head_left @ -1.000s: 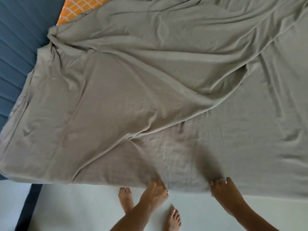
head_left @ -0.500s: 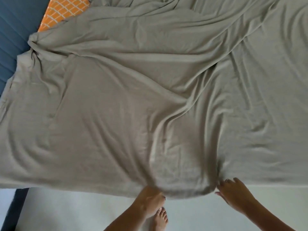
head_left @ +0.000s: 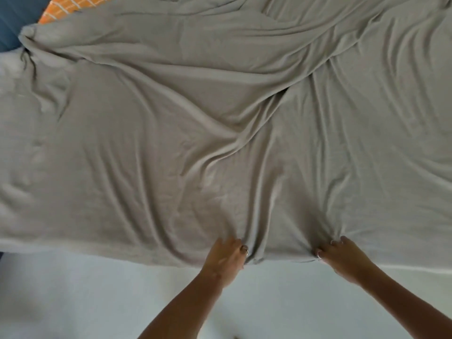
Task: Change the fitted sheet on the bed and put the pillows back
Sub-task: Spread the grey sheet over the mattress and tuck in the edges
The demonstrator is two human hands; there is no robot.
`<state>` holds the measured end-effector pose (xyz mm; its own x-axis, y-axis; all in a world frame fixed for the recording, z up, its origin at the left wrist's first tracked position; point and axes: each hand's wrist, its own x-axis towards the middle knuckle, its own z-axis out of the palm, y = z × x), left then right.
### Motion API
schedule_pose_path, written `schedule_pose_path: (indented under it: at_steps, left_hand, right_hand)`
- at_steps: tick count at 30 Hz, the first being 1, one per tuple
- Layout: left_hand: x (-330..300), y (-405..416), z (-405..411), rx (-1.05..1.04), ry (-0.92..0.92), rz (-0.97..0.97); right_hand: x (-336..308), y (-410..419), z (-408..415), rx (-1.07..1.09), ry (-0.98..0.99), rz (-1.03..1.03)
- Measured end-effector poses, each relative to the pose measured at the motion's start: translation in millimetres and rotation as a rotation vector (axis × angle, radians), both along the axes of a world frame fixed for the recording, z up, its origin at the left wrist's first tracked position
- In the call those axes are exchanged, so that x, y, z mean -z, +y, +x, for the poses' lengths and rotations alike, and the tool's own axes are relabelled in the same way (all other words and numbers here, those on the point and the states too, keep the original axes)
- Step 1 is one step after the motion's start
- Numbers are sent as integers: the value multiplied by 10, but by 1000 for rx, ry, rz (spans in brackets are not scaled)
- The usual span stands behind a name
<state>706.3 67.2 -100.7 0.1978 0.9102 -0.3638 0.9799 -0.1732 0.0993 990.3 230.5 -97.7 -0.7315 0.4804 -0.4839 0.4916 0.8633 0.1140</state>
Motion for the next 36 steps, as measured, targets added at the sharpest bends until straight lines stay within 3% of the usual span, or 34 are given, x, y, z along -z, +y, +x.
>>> schedule_pose_path:
  at_steps: [5, 8, 14, 18, 22, 25, 29, 36]
  left_hand:
    - [-126, -75, 493, -35, 17, 4]
    - [-237, 73, 818, -62, -9, 95]
    - [-340, 571, 1733, -42, 5, 84]
    - [-349, 1061, 2519, -81, -7, 74]
    - [-252, 1514, 3420, -128, -28, -10]
    - [-202, 1827, 4044, -136, -59, -19]
    - [-253, 2162, 4519, -180, -41, 19]
    - [-538, 2270, 4790, -292, 9, -90]
  right_hand:
    - [-67, 32, 862, 158, -25, 6]
    - [-129, 193, 1317, 166, -33, 82]
    - [-591, 784, 1746, 203, -137, 154]
    - [-420, 1217, 2323, 139, -175, 155]
    - [-134, 1432, 2693, -17, 32, 26]
    - [-7, 1515, 2879, -308, 140, 51]
    - [-53, 1764, 3466, -348, 312, -37]
    - [-228, 2374, 4505, -238, 348, 63]
